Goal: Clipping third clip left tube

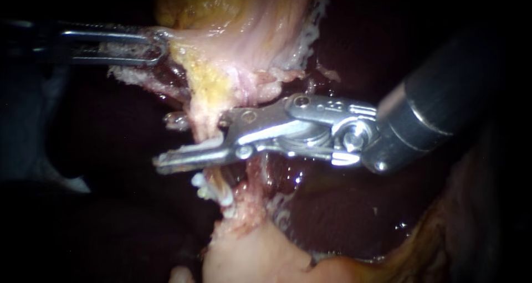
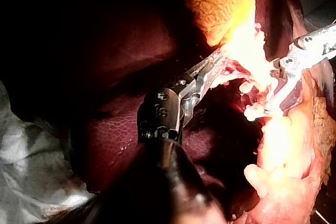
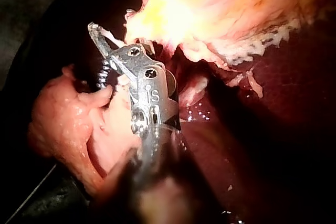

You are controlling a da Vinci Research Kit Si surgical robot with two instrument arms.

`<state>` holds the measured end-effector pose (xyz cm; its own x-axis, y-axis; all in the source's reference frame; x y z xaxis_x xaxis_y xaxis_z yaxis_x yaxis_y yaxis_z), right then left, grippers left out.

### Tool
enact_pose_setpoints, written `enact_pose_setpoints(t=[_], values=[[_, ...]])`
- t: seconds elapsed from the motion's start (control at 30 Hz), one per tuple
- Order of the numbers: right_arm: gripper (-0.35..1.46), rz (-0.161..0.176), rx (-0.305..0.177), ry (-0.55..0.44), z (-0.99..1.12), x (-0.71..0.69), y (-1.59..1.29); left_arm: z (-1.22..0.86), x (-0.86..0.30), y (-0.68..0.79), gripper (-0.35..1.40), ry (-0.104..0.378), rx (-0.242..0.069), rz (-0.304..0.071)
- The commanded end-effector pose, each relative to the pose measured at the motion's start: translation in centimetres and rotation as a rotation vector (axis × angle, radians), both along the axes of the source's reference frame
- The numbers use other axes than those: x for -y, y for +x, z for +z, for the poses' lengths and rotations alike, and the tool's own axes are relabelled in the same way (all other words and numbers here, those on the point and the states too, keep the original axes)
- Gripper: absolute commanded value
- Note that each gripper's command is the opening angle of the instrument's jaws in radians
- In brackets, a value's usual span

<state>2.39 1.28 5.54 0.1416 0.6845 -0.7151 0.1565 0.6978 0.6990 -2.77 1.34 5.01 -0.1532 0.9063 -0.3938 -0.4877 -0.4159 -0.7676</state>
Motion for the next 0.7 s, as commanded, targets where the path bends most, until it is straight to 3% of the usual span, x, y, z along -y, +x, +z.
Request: enact_pose_setpoints(t=[0.03,0.27,0.47,0.67,0.7], values=[[0.44,-0.003,-0.001,0.002,-0.03,0.00,0.00,0.00,0.00,0.00,-0.35,0.000,0.001,0.001],[0.38,0.002,0.010,0.056,-0.08,0.00,0.00,0.00,0.00,0.00,-0.35,0.000,0.002,0.001],[0.21,0.005,0.023,0.119,-0.06,0.01,-0.03,0.02,0.00,0.00,-0.35,-0.001,0.001,0.001],[-0.01,0.004,0.028,0.154,-0.04,0.00,-0.05,0.03,0.00,0.00,-0.35,-0.001,0.001,0.001],[-0.20,-0.006,0.024,0.167,-0.04,0.00,-0.06,0.03,0.00,0.00,-0.35,-0.001,0.001,0.001]])
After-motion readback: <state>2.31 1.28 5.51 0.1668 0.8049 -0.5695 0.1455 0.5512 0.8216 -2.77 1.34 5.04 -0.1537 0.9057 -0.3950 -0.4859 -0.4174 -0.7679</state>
